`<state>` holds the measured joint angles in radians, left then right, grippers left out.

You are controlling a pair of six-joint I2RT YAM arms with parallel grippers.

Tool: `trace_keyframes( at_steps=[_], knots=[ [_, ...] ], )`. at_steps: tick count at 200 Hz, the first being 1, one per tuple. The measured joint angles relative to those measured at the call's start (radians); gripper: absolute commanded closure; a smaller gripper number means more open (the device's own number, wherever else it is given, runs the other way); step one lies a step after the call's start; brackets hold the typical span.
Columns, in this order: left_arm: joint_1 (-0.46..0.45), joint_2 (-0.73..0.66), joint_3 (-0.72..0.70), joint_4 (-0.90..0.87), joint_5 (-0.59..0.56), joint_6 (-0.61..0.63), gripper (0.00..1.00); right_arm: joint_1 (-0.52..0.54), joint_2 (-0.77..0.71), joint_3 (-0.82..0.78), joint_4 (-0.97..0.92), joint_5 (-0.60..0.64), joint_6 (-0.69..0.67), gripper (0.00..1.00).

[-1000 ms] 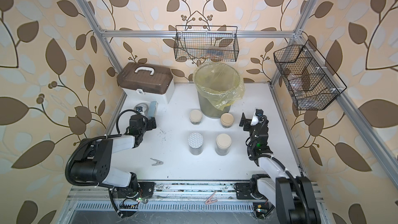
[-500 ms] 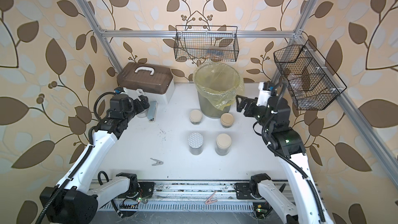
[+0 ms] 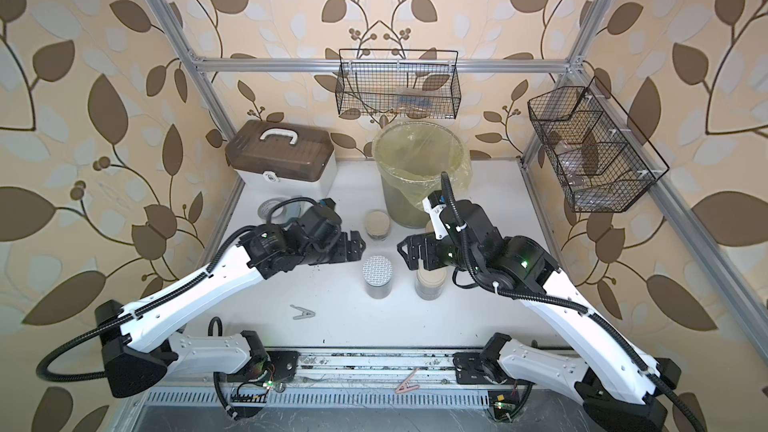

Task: Empty moldy tea leaves from jars
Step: Pick up the jar from the center of the board.

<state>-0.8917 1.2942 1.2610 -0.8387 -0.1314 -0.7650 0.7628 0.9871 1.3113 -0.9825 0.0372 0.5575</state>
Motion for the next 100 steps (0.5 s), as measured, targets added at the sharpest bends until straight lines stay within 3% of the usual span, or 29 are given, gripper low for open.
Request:
trace_keyframes(
  at_steps=[40, 100],
  knots=[
    [-0.118, 0.203, 0.116, -0.038, -0.008, 0.078, 0.01, -0.039, -0.115, -0.058, -0.039, 0.072, 0.046, 0.00],
    [-0.169, 0.401, 0.217, -0.143, -0.066, 0.194, 0.01, -0.085, -0.175, -0.108, -0.066, 0.094, 0.057, 0.00]
  ],
)
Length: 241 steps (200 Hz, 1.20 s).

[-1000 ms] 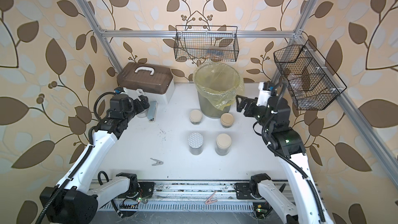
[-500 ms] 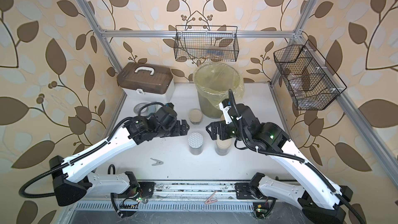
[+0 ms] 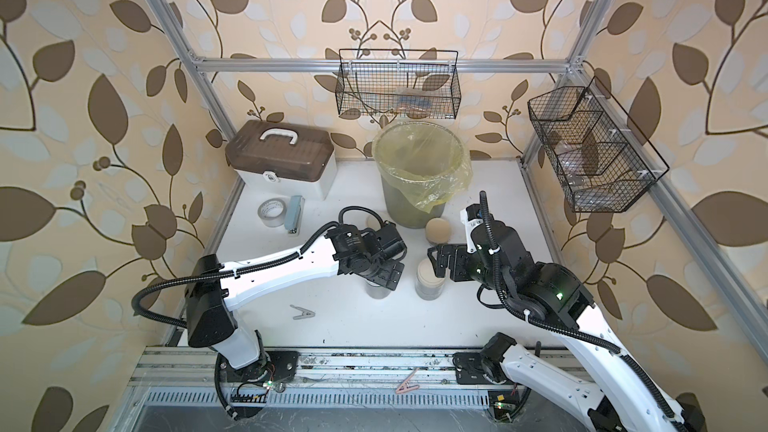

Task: Empty moldy tea leaves from jars
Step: Pick up the jar from the center of the board.

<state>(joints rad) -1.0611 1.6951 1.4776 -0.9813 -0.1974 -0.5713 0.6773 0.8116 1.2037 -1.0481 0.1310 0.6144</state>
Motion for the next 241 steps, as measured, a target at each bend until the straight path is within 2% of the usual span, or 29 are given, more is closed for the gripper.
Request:
trace_keyframes(
  at_steps=[67, 129, 165, 200, 241],
  knots=[
    [0.000, 0.063, 0.008, -0.032, -0.019, 0.057, 0.02, -0.011, 0.000, -0.002, 0.007, 0.000, -0.002, 0.00],
    [0.000, 0.092, 0.008, -0.005, -0.013, 0.068, 0.18, -0.028, 0.007, -0.002, 0.021, -0.004, -0.015, 0.00],
    [0.000, 0.094, 0.008, 0.011, -0.015, 0.063, 0.34, -0.054, 0.009, -0.002, 0.022, -0.024, -0.045, 0.00],
    [0.009, 0.093, 0.012, 0.006, -0.020, 0.037, 0.49, -0.118, -0.005, -0.002, 0.081, -0.084, -0.132, 0.00],
    [0.085, 0.018, 0.059, -0.030, 0.018, 0.021, 0.56, -0.191, -0.099, -0.070, 0.296, -0.204, -0.317, 0.00]
  ],
)
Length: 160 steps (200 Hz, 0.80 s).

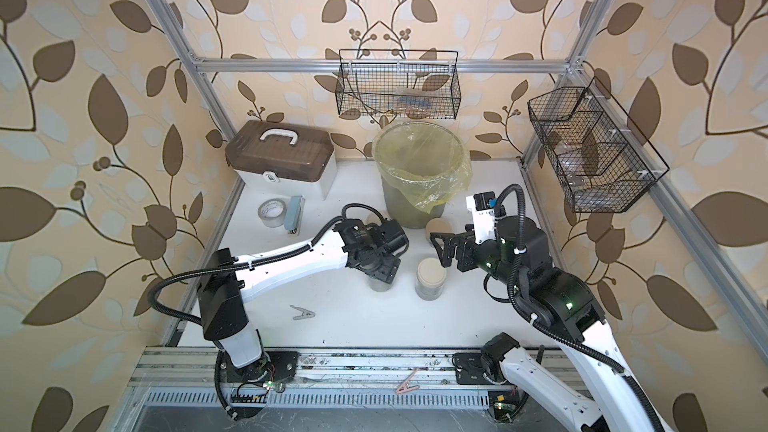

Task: Empty moldy tea leaves from jars
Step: Pick up the jar from the center of the board.

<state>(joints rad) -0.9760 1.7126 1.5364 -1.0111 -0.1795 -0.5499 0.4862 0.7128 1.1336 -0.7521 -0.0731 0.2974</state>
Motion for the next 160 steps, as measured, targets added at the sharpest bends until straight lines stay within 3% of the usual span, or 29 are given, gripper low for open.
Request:
trace_keyframes(
  at_steps=[60, 100, 160],
  knots=[
    [0.206, -0.235, 0.192, -0.054, 0.150, -0.003, 0.64, -0.018, -0.083, -0.254, 0.435, -0.204, -0.329, 0.00],
    [0.298, -0.260, 0.325, -0.076, 0.297, -0.002, 0.66, -0.023, 0.057, -0.264, 0.640, -0.335, -0.476, 0.00],
    [0.317, -0.223, 0.428, -0.098, 0.484, 0.001, 0.67, -0.023, 0.289, -0.256, 0.796, -0.494, -0.606, 0.00]
  ],
)
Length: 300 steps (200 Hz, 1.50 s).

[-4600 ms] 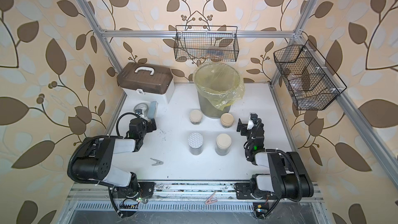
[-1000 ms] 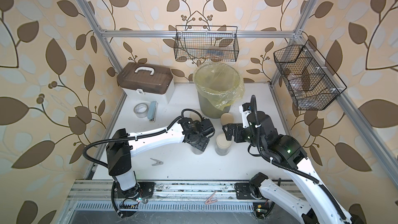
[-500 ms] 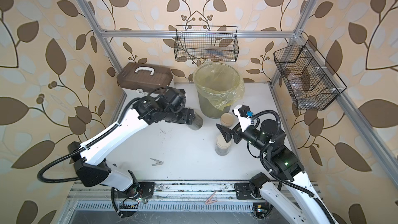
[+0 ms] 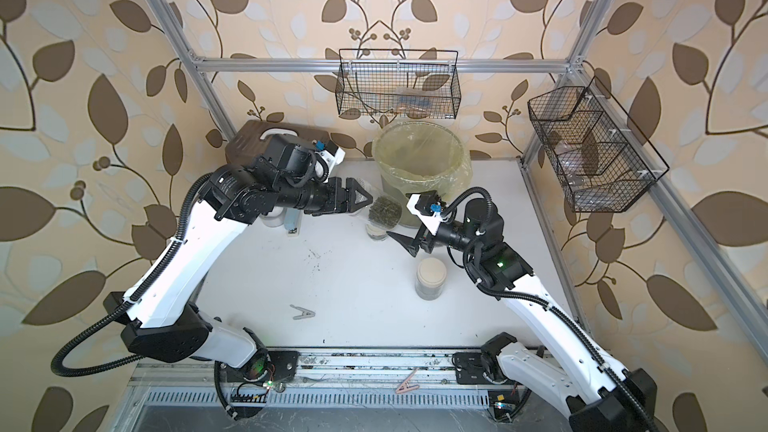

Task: Empty moldy tea leaves from jars
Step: Unscrew the lid from the jar.

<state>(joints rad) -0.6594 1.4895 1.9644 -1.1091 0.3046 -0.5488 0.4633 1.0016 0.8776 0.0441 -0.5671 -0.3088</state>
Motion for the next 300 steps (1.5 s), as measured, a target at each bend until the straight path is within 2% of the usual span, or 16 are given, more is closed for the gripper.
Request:
trace_keyframes(
  at_steps=[39, 94, 130, 152, 167, 183, 190, 210, 228, 249, 300],
  knots=[
    [0.000, 0.025, 0.001, 0.006, 0.056, 0.000, 0.68, 0.001, 0.101, 0.014, 0.072, -0.056, -0.022, 0.03],
    [0.007, 0.031, -0.009, 0.039, 0.063, -0.006, 0.70, 0.001, 0.154, 0.028, 0.132, -0.095, -0.026, 0.31],
    [0.007, 0.012, -0.057, 0.086, 0.049, -0.042, 0.70, 0.011, 0.155, 0.028, 0.121, -0.069, -0.027, 0.36],
    [0.016, -0.005, -0.100, 0.123, 0.035, -0.113, 0.69, 0.043, 0.155, 0.027, 0.117, 0.016, -0.058, 0.37],
    [0.025, -0.008, -0.119, 0.150, 0.029, -0.174, 0.62, 0.066, 0.155, 0.022, 0.125, 0.087, -0.082, 0.40],
    [0.032, -0.004, -0.132, 0.173, 0.029, -0.240, 0.51, 0.078, 0.155, 0.010, 0.149, 0.144, -0.097, 0.43],
    [0.033, 0.000, -0.134, 0.182, 0.029, -0.261, 0.41, 0.081, 0.155, 0.006, 0.160, 0.163, -0.101, 0.43],
    [0.039, 0.014, -0.129, 0.200, 0.031, -0.296, 0.02, 0.082, 0.155, -0.002, 0.180, 0.197, -0.108, 0.44],
    [0.039, 0.032, -0.105, 0.211, 0.047, -0.335, 0.01, 0.083, 0.156, -0.006, 0.224, 0.201, -0.103, 0.46],
    [0.040, 0.040, -0.066, 0.208, 0.046, -0.321, 0.01, 0.080, 0.151, -0.008, 0.283, 0.189, -0.081, 0.47],
    [0.085, 0.037, 0.063, 0.190, -0.002, -0.166, 0.01, 0.050, 0.127, -0.021, 0.323, 0.148, -0.026, 0.48]
  ],
)
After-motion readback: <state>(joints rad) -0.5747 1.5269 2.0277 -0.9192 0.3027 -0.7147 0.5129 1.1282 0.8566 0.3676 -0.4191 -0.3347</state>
